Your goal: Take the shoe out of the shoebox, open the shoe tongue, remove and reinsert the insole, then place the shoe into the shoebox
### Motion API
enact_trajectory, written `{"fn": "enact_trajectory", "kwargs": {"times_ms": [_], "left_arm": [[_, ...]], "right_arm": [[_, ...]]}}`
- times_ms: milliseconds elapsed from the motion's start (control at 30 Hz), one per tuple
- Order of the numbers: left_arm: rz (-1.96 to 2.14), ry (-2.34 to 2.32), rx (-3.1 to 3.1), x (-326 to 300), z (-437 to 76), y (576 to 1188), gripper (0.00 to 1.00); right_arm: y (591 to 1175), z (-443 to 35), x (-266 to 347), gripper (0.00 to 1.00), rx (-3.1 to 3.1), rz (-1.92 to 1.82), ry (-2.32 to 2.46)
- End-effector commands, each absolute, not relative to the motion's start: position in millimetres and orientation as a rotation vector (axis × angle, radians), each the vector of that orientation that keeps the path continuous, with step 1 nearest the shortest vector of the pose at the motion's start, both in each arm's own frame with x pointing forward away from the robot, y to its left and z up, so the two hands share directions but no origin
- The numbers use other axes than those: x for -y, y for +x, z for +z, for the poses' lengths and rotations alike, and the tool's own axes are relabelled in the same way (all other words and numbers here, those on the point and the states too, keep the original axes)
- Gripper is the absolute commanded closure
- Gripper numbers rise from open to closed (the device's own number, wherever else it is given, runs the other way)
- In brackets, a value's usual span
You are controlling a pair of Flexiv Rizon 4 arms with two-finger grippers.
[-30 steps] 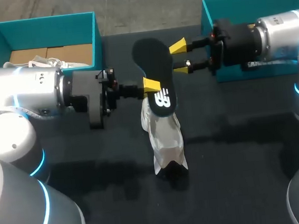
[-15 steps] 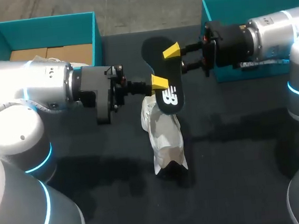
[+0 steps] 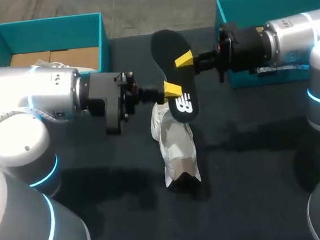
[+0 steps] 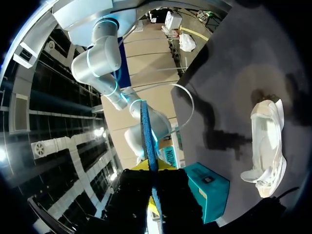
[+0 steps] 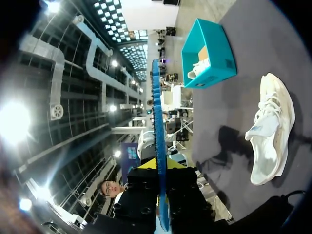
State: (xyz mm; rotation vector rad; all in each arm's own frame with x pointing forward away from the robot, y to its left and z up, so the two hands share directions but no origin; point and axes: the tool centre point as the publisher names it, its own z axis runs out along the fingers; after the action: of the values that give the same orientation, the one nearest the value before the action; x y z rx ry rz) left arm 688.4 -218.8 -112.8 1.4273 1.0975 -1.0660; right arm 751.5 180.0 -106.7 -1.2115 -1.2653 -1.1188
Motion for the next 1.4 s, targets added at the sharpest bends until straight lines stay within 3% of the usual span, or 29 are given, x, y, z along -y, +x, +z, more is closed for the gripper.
{"fn": "enact_trajectory", "kwargs": {"times_ms": [33, 500, 1033, 1400], "left_arm": [[-1.06, 1.49, -1.105, 210, -110, 689, 0.0], [-1.017, 1.558, -1.403, 162, -91, 702, 0.0], [-1.016, 1.524, -1.461, 159, -86, 704, 0.0], [-0.775, 1.587, -1.892, 151, -51, 728, 0.0]], "right_arm": [[754, -110, -179, 1.0, 1.261, -1.125, -1.219], [756, -136, -170, 1.0, 1.248, -1.091, -1.293], [751, -146, -183, 1.0, 1.251, -1.071, -1.273], [748, -150, -187, 1.0, 1.277, -1.042, -1.286]]}}
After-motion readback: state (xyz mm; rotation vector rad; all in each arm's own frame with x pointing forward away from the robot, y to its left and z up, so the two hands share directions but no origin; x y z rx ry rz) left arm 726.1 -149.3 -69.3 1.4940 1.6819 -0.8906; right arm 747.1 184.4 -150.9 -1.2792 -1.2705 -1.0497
